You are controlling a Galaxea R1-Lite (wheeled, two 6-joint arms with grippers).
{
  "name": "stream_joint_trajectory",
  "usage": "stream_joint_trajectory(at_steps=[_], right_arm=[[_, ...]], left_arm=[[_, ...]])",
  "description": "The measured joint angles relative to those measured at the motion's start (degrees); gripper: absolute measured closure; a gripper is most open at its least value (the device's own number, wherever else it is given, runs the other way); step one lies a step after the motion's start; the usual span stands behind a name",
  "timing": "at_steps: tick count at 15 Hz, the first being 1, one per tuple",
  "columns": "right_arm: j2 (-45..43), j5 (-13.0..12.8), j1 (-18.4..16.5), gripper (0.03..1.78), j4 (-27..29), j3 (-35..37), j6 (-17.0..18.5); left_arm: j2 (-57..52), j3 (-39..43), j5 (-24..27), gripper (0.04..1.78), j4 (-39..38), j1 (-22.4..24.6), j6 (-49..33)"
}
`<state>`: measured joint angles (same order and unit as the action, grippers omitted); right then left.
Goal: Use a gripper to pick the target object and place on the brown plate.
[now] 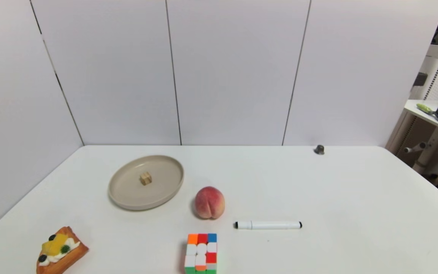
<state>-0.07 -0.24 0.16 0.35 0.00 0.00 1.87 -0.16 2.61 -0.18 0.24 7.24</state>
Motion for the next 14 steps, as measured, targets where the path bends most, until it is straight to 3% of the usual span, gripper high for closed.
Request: stream_joint_trajectory(at_steps=[5,14], right_arm=[[0.00,0.00,0.00,0.12,-0.02,0.00,0.00],[0.00,-0.02,0.00,0.12,-0.02,0.00,0.00]], left_arm=[[-1.87,0.13,-2.28,0.13,0.00,0.00,-7.59],[-1.97,0.16,-2.36,0.13,-0.06,-0.02,-7.75]])
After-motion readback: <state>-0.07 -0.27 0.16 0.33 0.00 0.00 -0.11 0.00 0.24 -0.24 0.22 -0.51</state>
